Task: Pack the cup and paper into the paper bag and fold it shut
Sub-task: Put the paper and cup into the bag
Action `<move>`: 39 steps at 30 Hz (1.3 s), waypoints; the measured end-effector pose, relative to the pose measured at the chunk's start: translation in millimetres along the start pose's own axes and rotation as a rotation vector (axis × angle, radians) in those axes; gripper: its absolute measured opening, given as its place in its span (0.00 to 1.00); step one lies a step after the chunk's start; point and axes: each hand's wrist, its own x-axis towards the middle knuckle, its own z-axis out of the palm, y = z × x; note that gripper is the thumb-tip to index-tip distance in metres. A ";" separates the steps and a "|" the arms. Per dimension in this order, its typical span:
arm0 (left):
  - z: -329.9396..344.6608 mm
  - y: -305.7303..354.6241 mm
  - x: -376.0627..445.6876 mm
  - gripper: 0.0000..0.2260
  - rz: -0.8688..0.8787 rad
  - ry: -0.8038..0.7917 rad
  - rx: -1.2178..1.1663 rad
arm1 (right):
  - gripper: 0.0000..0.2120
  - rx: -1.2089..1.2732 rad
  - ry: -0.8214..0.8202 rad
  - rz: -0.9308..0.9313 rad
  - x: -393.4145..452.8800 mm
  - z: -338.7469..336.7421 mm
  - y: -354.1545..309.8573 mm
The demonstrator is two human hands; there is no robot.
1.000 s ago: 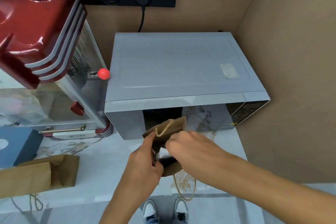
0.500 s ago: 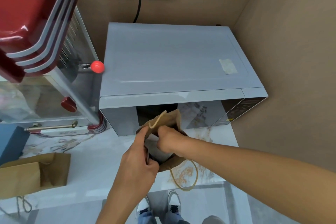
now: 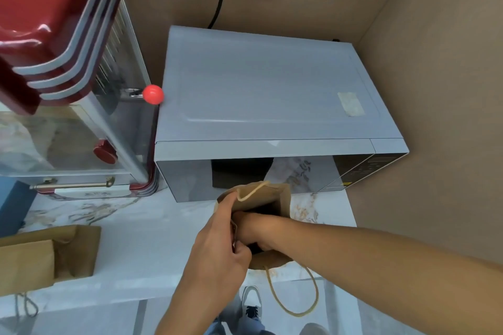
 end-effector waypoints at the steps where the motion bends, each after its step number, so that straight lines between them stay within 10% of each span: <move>1: -0.7 -0.4 0.2 0.38 -0.003 -0.006 -0.008 | 0.16 0.006 0.012 -0.010 -1.2 0.3 1.2; 20: 6.3 4.9 3.2 0.38 -0.018 -0.011 0.061 | 0.14 0.207 0.048 0.223 -5.7 -3.0 27.4; 39: 7.2 0.8 2.6 0.38 0.030 -0.018 0.036 | 0.14 0.112 0.001 -0.115 -12.0 4.6 11.2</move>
